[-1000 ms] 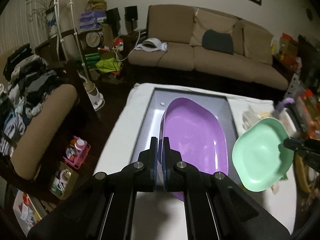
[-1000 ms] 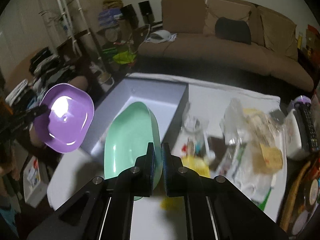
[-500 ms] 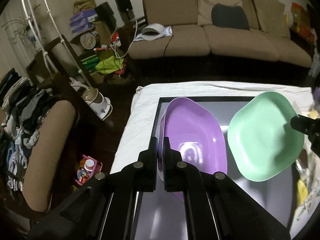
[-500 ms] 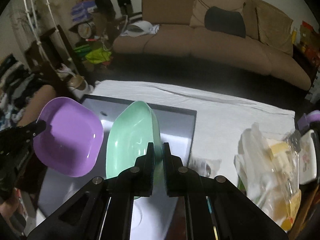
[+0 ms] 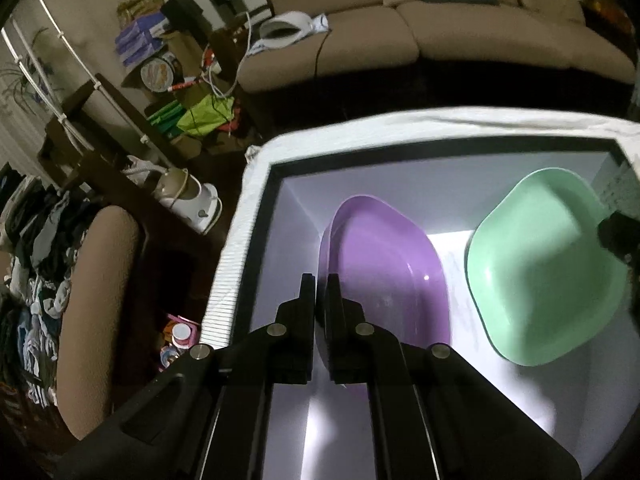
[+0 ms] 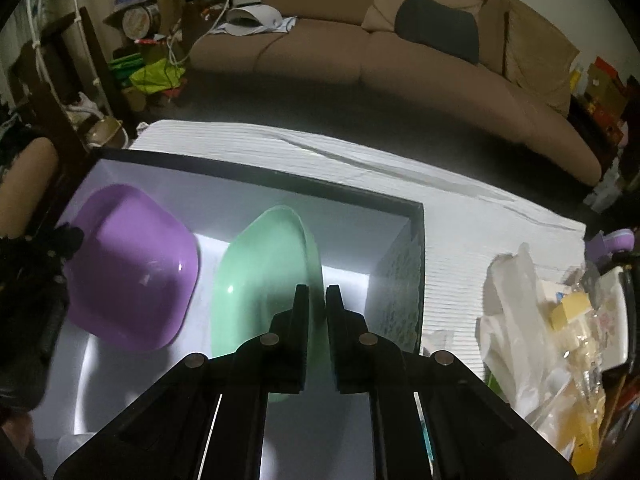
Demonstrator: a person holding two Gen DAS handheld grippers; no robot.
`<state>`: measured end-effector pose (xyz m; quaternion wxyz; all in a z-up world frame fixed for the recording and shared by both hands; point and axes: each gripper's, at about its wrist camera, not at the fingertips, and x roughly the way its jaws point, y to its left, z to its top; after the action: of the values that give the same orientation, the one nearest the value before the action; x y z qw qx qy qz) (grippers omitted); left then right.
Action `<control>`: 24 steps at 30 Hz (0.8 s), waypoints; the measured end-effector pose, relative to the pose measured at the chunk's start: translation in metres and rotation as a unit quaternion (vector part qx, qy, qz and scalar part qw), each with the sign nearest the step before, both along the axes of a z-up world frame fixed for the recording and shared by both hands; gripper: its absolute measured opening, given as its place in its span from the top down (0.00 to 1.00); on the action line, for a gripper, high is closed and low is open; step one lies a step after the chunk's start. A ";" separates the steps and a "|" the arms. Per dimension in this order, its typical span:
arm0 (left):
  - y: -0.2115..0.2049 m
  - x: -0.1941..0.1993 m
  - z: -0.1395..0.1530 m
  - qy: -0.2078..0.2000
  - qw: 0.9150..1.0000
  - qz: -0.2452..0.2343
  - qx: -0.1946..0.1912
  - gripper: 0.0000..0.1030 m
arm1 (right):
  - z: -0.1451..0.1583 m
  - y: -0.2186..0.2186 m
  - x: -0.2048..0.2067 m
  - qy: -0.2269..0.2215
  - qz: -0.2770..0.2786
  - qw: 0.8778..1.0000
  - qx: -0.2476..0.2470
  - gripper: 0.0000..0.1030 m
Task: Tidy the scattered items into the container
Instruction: 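Carry both plates over the box and release them inside with both tools, then grasp the yellow snack packet with the left tool while the right tool grasps the white ring tray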
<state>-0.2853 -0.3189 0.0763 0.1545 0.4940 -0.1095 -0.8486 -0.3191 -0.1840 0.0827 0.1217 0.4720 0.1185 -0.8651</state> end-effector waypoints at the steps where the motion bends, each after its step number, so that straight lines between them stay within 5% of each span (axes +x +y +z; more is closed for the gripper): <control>1: 0.000 -0.002 -0.004 -0.007 1.000 0.002 -0.002 0.93 | -0.003 -0.002 -0.003 -0.008 -0.004 1.000 0.010 0.91; 2: 0.000 -0.005 -0.008 -0.017 1.000 0.005 -0.006 0.91 | -0.006 -0.003 -0.005 -0.019 -0.005 1.000 0.017 0.88; 5: 0.004 -0.004 -0.008 -0.019 1.000 -0.001 -0.024 0.71 | -0.002 0.000 -0.004 -0.021 0.002 1.000 0.012 0.55; 8: 0.006 0.007 0.006 0.006 0.999 -0.005 -0.044 0.47 | 0.013 0.005 0.006 0.006 0.020 1.000 0.019 0.51; 17: 0.008 0.066 0.067 0.050 0.999 -0.010 -0.005 0.44 | 0.053 0.060 0.043 0.023 0.021 0.999 0.006 0.47; 24: 0.049 0.140 0.134 0.093 0.994 -0.049 0.009 0.44 | 0.088 0.131 0.091 0.037 0.019 0.999 -0.007 0.44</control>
<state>-0.1448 -0.2701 0.2099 0.1176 0.4082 -0.1110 -0.8984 -0.2280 -0.0528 0.1710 0.1367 0.4369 0.1257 -0.8801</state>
